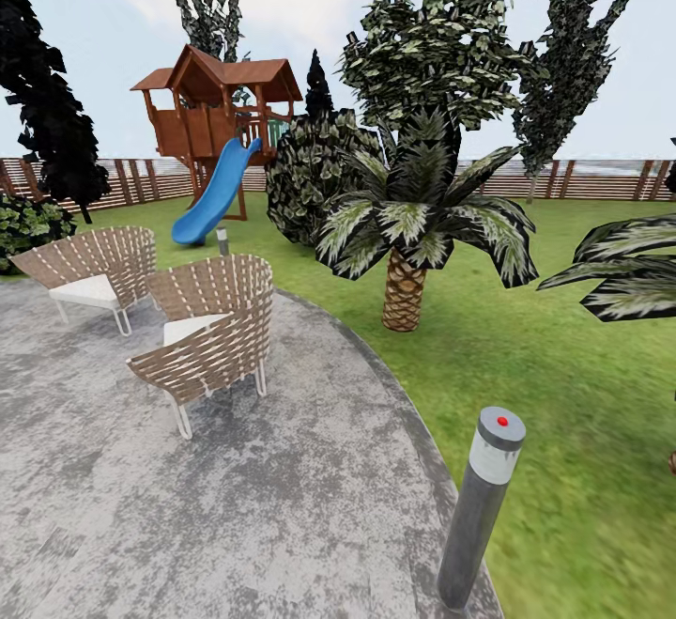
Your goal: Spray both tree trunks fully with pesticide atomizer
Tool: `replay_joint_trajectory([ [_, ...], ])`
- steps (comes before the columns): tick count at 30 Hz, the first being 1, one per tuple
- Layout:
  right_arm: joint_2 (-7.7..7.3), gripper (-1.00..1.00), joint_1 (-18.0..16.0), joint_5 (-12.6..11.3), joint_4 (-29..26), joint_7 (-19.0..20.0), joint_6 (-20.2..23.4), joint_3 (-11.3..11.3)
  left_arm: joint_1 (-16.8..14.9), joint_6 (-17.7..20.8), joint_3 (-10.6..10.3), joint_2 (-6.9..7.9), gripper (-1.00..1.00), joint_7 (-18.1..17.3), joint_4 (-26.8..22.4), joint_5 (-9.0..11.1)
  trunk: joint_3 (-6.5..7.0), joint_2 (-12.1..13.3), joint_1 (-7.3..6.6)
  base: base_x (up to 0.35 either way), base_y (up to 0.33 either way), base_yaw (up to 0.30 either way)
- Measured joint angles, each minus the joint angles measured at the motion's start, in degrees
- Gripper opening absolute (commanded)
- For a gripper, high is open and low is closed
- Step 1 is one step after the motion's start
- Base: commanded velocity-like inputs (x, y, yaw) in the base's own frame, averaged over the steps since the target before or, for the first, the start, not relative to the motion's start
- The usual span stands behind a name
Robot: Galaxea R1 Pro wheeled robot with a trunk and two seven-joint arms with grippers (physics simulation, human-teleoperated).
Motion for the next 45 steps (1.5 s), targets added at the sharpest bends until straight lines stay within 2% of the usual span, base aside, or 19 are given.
replay_joint_trajectory([
  [4, -1.29, 1.0, -0.26, -0.05, -1.35, -0.01, -1.24, -0.06, -0.49, -1.29, 0.12, 1.29, 1.0, 0.02, -1.3, 0.1, 0.01, 0.0, 0.0, 0.0, 0.0, 0.0],
  [5, -4.46, 1.0, -0.28, -0.08, -3.6, -0.04, -12.22, -0.05, -0.47, -14.28, 0.18, 2.06, 1.0, 0.0, -5.44, 0.12, -0.01, 0.0, 0.0, 0.0, 0.0, 0.0],
  [6, -5.38, 1.0, -0.38, -0.11, -12.43, -0.02, -12.87, -0.15, -1.03, -15.08, 0.12, 2.04, 1.0, 0.01, -9.83, 0.11, 0.01, 0.0, 0.0, 0.0, 0.0, 0.0],
  [7, -5.43, 1.0, -0.79, -0.09, -18.85, 0.02, -13.0, -0.03, -0.71, -15.18, 0.11, 1.98, 1.0, 0.0, -11.27, 0.14, 0.02, 0.0, 0.0, 0.0, 0.0, 0.0],
  [10, -5.43, 1.0, -1.37, -0.27, -20.51, 0.05, -13.15, -0.06, -1.22, -15.16, 0.17, 1.86, 1.0, 0.02, -15.18, 0.26, 0.01, 0.0, 0.0, 0.0, 0.0, 0.0],
  [14, -5.43, 1.0, -4.28, -0.4, -22.4, 0.06, -13.13, -0.07, -3.8, -15.2, 0.19, 1.78, 1.0, 0.02, -17.73, 0.43, 0.02, 0.0, 0.0, 0.0, 0.0, 0.0],
  [17, -5.42, 1.0, -7.06, -2.07, -22.64, 0.07, -13.11, -0.15, -7.45, -15.23, 0.22, 2.17, 1.0, 0.02, -18.32, 0.58, 0.02, 0.01, 0.0, 0.0, 0.0, 0.0],
  [20, -5.43, 1.0, -7.74, -3.96, -22.59, 0.16, -13.15, -0.16, -9.93, -15.18, 0.79, 2.44, 1.0, 0.08, -18.41, 1.43, 0.01, 0.01, 0.0, 0.0, 0.0, 0.0],
  [22, -5.41, 1.0, -7.92, -4.48, -22.62, 0.19, -13.17, -0.13, -10.27, -15.36, 2.53, 2.54, 1.0, 0.04, -18.28, 2.56, 0.01, 0.0, 0.0, 0.0, 0.0, 0.018],
  [25, -5.41, 1.0, -7.98, -4.55, -22.52, 0.01, -13.19, -0.1, -10.47, -15.46, 3.79, 3.45, 1.0, 0.02, -17.82, 3.16, -0.04, 0.01, 0.01, -0.089, 0.0, 0.188],
  [27, -5.37, 1.0, -7.99, -4.55, -22.48, 0.0, -13.19, -0.06, -10.49, -15.47, 4.43, 3.54, 1.0, 0.02, -17.66, 3.27, -0.09, 0.01, 0.03, -0.262, 0.0, 0.255],
  [34, -4.94, 1.0, -7.99, -4.55, -21.73, 0.02, -13.19, 0.14, -10.5, -15.48, 4.8, 3.19, 1.0, 0.02, -17.59, 3.42, -0.32, 0.01, 0.04, -0.318, 0.037, 0.266],
  [45, -4.63, 1.0, -7.99, -4.61, -18.96, 0.01, -13.25, 0.39, -10.5, -15.47, 4.92, 3.05, 1.0, 0.02, -17.52, 3.54, -0.71, 0.01, 0.03, -0.29, 0.196, 0.27],
])
